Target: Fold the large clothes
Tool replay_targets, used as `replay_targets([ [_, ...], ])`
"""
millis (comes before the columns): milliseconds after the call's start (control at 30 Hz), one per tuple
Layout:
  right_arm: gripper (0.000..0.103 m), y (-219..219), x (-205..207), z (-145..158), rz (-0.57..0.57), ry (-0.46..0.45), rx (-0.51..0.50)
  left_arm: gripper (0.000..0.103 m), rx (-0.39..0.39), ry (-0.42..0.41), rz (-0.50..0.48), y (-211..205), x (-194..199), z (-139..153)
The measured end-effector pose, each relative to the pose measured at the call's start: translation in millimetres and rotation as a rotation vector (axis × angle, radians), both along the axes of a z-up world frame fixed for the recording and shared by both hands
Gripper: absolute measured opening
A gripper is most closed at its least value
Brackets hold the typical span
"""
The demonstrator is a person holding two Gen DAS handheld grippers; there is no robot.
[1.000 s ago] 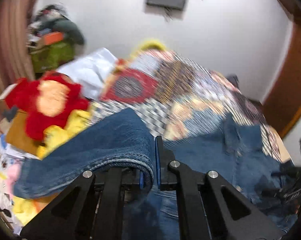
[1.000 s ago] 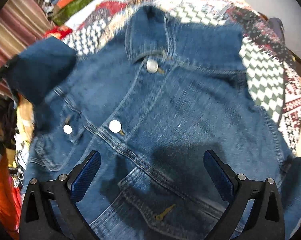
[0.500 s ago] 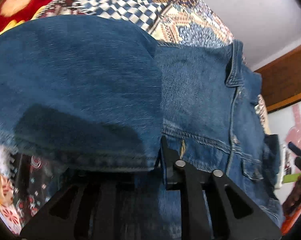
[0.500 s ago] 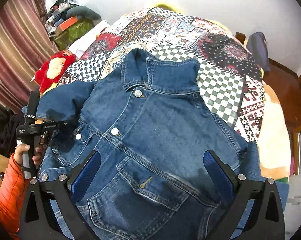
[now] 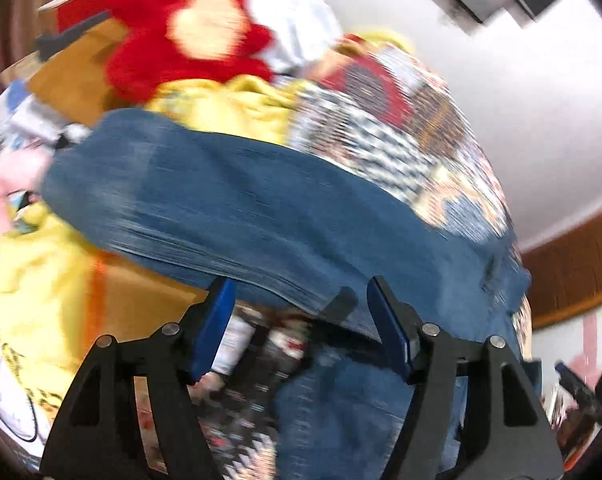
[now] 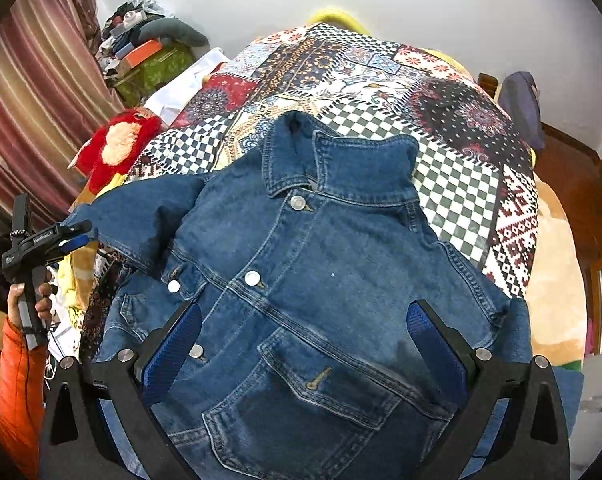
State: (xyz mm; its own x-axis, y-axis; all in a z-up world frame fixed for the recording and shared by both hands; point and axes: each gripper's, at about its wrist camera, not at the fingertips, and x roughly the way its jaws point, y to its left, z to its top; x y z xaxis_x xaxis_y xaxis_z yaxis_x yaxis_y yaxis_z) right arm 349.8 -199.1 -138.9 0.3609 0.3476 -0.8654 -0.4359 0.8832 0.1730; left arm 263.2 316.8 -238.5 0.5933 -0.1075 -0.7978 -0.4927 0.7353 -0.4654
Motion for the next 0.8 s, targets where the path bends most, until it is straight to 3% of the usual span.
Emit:
replay_targets([
  [133,0.102,6.1,0.0,-1.3,0.009,-0.005,-0.019,0.067,-0.082,-0.034,0.071,26.1,-7.3,-11.4],
  [200,0.102,7.7,1.1,-3.1,0.007,0.001,-0.022,0.065,-0.074,-0.042,0.083,29.1,-5.3,-13.0],
  [333,0.102,7.4,2.0,-6.7,-0.002,0.018,-0.010,0.048,0.060,-0.003,0.078,27.9,-1.4,-10.8],
  [533,0.102,1.2,-2.3,-4.6,0.000,0.013,0.008,0.022,0.169,0.033,0.061,21.6,6.8,-7.8],
  [600,0.102,-2.6,-2.8,-3.3,-0.003,0.011,0.015,0.013,0.195,0.007,0.049,15.2,4.5,7.3],
  [800,0.102,-18.5,-0.3,0.7,-0.028,0.013,0.050,0.011,0.298,-0.133,-0.035,-22.0,11.5,78.8],
])
